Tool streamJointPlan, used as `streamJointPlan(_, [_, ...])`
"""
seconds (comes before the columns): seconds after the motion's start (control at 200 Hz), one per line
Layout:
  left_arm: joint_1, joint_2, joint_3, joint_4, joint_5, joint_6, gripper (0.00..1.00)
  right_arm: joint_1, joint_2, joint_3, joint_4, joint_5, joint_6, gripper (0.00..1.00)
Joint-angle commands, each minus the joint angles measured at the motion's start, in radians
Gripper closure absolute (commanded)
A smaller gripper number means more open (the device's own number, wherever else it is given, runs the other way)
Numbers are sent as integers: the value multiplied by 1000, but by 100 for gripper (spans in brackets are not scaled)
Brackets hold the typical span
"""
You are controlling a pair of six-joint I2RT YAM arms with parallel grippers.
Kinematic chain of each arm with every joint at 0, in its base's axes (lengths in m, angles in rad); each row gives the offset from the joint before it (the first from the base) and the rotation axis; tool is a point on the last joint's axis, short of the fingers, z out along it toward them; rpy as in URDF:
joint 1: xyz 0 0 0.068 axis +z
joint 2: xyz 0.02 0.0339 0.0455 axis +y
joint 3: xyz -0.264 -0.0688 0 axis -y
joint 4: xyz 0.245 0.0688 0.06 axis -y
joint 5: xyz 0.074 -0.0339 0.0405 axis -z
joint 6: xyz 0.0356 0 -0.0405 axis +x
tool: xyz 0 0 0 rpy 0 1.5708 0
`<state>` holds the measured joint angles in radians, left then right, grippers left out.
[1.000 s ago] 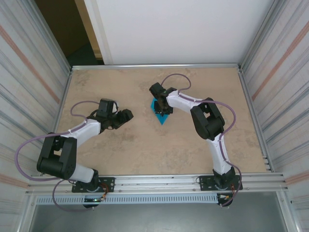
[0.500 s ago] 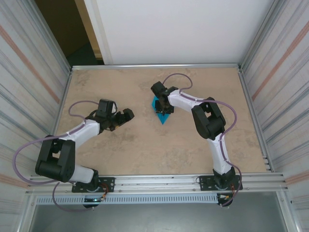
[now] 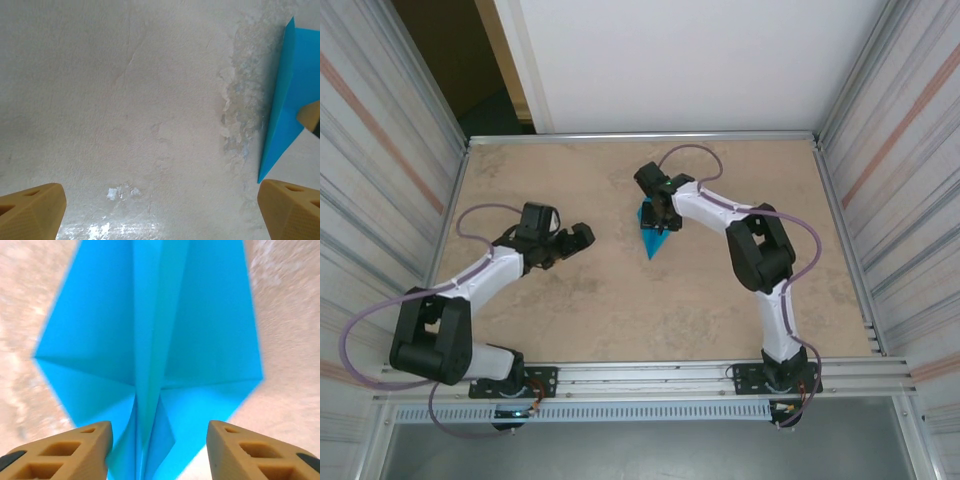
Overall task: Fold a paper plane with a square sheet of paper (pick it up from the middle)
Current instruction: Move the paper plane to the center of the table, then rotate a paper plane at the center of the table.
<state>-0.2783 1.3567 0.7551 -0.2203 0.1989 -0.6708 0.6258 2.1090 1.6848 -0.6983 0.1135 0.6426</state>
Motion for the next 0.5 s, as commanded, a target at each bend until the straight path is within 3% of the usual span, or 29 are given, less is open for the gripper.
streamJointPlan(0.0, [11, -59, 61, -71, -58, 51, 1, -16, -161, -6, -7, 49, -12, 41])
streamJointPlan(0.371, [102, -210, 136, -173, -171, 154, 1, -193, -629, -340, 173, 206, -75, 17])
streamJointPlan(0.496, [143, -264, 118, -137, -152, 187, 1, -262, -725, -433, 215, 168, -110, 12])
